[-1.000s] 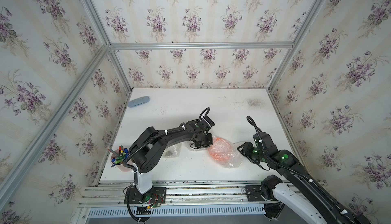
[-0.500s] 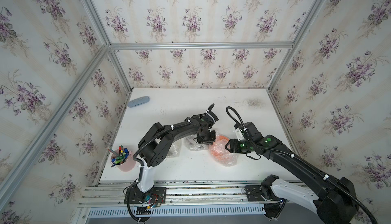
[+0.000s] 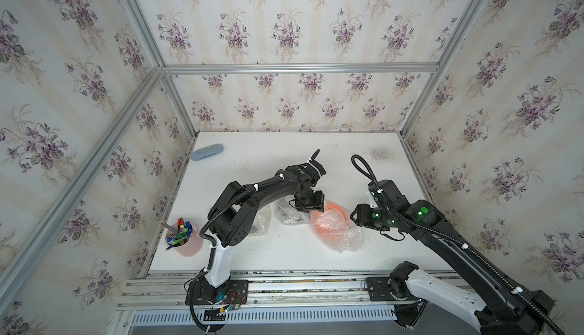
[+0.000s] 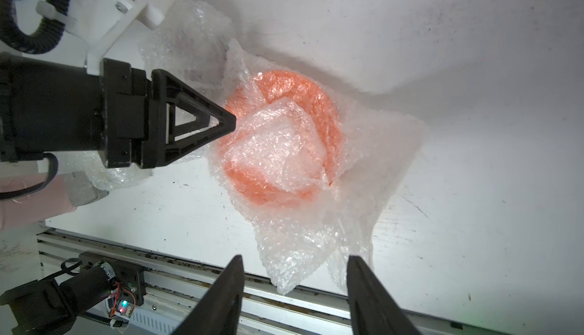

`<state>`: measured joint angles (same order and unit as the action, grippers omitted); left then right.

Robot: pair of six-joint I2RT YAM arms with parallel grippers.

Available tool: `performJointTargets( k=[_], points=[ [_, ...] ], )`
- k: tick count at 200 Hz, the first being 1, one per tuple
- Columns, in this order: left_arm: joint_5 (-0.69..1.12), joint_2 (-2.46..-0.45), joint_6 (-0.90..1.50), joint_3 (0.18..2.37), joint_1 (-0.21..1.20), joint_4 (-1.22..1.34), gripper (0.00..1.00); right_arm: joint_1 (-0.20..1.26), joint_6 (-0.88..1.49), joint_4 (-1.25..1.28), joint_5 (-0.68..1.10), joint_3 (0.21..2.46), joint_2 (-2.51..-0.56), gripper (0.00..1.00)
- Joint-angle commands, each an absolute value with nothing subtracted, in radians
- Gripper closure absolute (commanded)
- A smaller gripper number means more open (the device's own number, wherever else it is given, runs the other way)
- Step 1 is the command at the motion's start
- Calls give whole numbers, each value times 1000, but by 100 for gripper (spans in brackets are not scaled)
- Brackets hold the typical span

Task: Unpack dinner plates from bubble wrap
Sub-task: Unwrap the bubble wrap at the center of the board.

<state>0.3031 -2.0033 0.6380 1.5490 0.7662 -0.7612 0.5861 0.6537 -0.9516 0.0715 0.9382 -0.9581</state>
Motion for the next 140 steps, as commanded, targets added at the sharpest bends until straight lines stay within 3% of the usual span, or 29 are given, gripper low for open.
performJointTargets(
  k=[1,56,91,140],
  points=[
    [322,-1965,639,1545,765,-784,33,588,622,-987,88,978,-975,46],
    [314,-1852,659,1460,753,-789,29,580,565,-658,331,825,-1099,41],
    [309,-1784,667,1386,752,-790,23,571,506,-635,340,812,-1218,39],
    [297,-1658,687,1287,723,-789,20,649,365,-655,290,818,-1209,35]
  ],
)
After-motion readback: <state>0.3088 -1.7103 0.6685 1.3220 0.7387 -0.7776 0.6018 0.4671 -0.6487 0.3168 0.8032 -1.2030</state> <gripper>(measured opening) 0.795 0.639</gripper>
